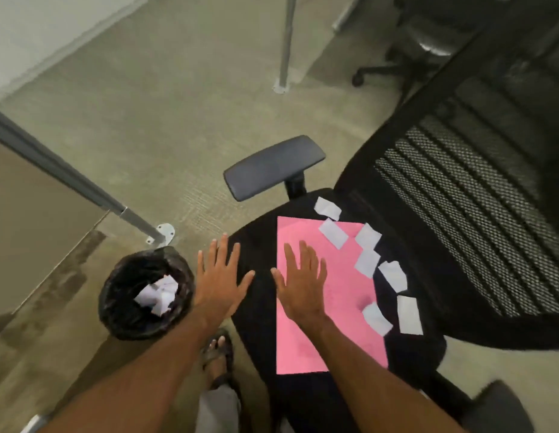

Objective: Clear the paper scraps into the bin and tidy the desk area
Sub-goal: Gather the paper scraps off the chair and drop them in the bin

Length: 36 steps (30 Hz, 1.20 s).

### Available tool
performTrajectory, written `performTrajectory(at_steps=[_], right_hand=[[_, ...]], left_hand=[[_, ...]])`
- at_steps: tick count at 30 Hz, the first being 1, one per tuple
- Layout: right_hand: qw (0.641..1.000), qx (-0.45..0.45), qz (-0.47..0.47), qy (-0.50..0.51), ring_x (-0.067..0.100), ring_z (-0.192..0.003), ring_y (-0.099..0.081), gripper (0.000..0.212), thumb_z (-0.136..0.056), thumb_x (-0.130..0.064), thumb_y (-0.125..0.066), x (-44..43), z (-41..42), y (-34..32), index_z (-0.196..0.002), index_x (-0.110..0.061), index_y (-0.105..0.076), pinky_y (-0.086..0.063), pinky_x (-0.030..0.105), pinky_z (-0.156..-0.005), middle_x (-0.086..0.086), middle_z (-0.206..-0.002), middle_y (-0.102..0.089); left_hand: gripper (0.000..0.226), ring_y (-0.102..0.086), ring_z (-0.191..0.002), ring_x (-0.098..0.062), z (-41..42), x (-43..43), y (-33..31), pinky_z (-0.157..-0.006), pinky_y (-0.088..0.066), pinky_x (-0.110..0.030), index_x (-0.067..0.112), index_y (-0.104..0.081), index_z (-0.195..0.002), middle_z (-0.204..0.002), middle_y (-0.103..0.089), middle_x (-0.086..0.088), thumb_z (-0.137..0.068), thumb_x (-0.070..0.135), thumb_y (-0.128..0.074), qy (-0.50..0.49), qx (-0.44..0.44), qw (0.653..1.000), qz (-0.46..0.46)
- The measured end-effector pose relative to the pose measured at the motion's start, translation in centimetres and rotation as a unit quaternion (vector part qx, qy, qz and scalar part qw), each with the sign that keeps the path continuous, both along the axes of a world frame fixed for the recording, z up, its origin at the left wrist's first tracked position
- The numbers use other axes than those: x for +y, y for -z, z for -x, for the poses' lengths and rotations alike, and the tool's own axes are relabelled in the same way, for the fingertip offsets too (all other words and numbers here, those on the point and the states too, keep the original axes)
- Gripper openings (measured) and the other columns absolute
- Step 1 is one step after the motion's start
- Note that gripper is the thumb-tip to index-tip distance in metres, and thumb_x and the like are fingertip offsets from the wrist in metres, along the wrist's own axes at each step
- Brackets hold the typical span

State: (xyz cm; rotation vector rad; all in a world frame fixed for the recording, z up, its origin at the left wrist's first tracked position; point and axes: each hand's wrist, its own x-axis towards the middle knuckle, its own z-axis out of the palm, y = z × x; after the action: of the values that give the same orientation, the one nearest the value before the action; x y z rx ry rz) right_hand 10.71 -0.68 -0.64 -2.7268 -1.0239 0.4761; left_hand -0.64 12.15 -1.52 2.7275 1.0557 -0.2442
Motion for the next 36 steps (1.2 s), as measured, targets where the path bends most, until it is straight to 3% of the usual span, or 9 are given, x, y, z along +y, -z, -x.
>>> performTrajectory(at_steps=[3, 9, 16, 21, 24, 28, 31, 34, 36], right_hand=[[0.998, 0.0, 0.015, 0.059, 0.03, -0.147, -0.009, 0.059, -0.097, -0.05, -0.034, -4.7, -2.6, 0.0, -0.149, -0.025, -0.022, 0.0, 0.051, -0.117, 0.008, -0.16, -0.014], [0.976, 0.013, 0.057, 0.21, 0.03, -0.144, -0.019, 0.057, -0.097, -0.046, -0.039, -13.8, -5.7, 0.8, -0.146, -0.019, -0.026, -0.016, 0.049, -0.117, 0.013, -0.155, -0.025], [0.957, 0.075, 0.086, 0.265, 0.026, -0.139, -0.028, 0.073, -0.094, -0.027, -0.052, -18.2, -5.5, 3.1, -0.151, -0.025, -0.007, -0.03, 0.044, -0.11, 0.008, -0.15, -0.03], [0.95, 0.077, 0.083, 0.29, 0.023, -0.125, -0.045, 0.067, -0.088, -0.014, -0.061, -19.0, -4.6, 4.1, -0.145, -0.022, -0.028, -0.041, 0.038, -0.101, 0.004, -0.137, -0.047], [0.944, 0.071, 0.084, 0.31, 0.024, -0.122, -0.047, 0.055, -0.086, -0.015, -0.063, -19.1, -4.7, 4.2, -0.136, -0.021, -0.041, -0.043, 0.04, -0.096, 0.006, -0.129, -0.052], [0.936, 0.059, 0.065, 0.341, 0.025, -0.116, -0.05, 0.036, -0.087, -0.013, -0.061, -18.6, -4.8, 4.3, -0.122, -0.018, -0.051, -0.045, 0.039, -0.091, 0.006, -0.118, -0.055], [0.935, 0.042, 0.052, 0.348, 0.026, -0.11, -0.051, 0.022, -0.089, -0.027, -0.06, -18.3, -5.5, 4.4, -0.109, -0.016, -0.059, -0.045, 0.039, -0.087, 0.006, -0.11, -0.057], [0.922, 0.015, 0.065, 0.381, 0.026, -0.11, -0.047, 0.025, -0.09, -0.036, -0.059, -18.5, -6.6, 4.5, -0.104, -0.016, -0.062, -0.043, 0.04, -0.087, 0.007, -0.114, -0.053], [0.909, 0.009, 0.061, 0.411, 0.028, -0.115, -0.042, 0.027, -0.092, -0.033, -0.057, -18.7, -7.3, 4.4, -0.108, -0.013, -0.063, -0.041, 0.042, -0.091, 0.01, -0.124, -0.049]], left_hand=[[0.068, -0.006, -0.148, -0.029, -3.5, -2.5, -0.1, -0.118, -0.005, -0.05, 0.02, -0.025, -0.15, -0.161, -0.006, -0.009, -0.093, 0.058, -0.033, 0.07, 0.009, 0.997, -0.002], [0.065, 0.002, -0.148, -0.032, -10.8, -7.3, 0.0, -0.117, 0.0, -0.053, 0.019, -0.018, -0.151, -0.161, 0.002, -0.009, -0.096, 0.053, -0.032, 0.226, 0.023, 0.974, 0.012], [0.062, 0.006, -0.148, -0.031, -17.5, -7.9, 1.4, -0.117, -0.001, -0.052, 0.02, -0.008, -0.152, -0.161, 0.007, -0.009, -0.099, 0.035, -0.037, 0.324, 0.047, 0.945, -0.005], [0.074, 0.008, -0.147, -0.032, -20.6, -7.2, 3.5, -0.119, -0.002, -0.052, 0.019, 0.003, -0.152, -0.161, 0.01, -0.009, -0.092, 0.004, -0.038, 0.388, 0.098, 0.916, -0.023], [0.076, -0.004, -0.148, -0.032, -21.3, -6.8, 4.2, -0.12, -0.008, -0.052, 0.019, 0.001, -0.152, -0.161, -0.003, -0.01, -0.09, 0.002, -0.04, 0.411, 0.106, 0.905, -0.024], [0.069, -0.034, -0.137, -0.028, -21.4, -6.8, 4.6, -0.119, -0.013, -0.051, 0.013, -0.017, -0.149, -0.15, -0.034, -0.01, -0.088, 0.004, -0.049, 0.433, 0.084, 0.896, -0.038], [0.057, -0.048, -0.124, -0.027, -21.6, -6.8, 4.4, -0.117, -0.02, -0.047, 0.009, -0.033, -0.142, -0.136, -0.049, -0.01, -0.088, 0.008, -0.052, 0.46, 0.069, 0.882, -0.076], [0.036, -0.054, -0.114, -0.024, -22.4, -6.6, 3.9, -0.108, -0.028, -0.044, 0.011, -0.053, -0.124, -0.122, -0.059, -0.008, -0.089, 0.009, -0.047, 0.481, 0.053, 0.871, -0.086], [0.029, -0.055, -0.112, -0.024, -23.3, -6.1, 3.5, -0.103, -0.031, -0.043, 0.011, -0.056, -0.119, -0.118, -0.062, -0.008, -0.092, 0.015, -0.045, 0.465, 0.022, 0.881, -0.082]])
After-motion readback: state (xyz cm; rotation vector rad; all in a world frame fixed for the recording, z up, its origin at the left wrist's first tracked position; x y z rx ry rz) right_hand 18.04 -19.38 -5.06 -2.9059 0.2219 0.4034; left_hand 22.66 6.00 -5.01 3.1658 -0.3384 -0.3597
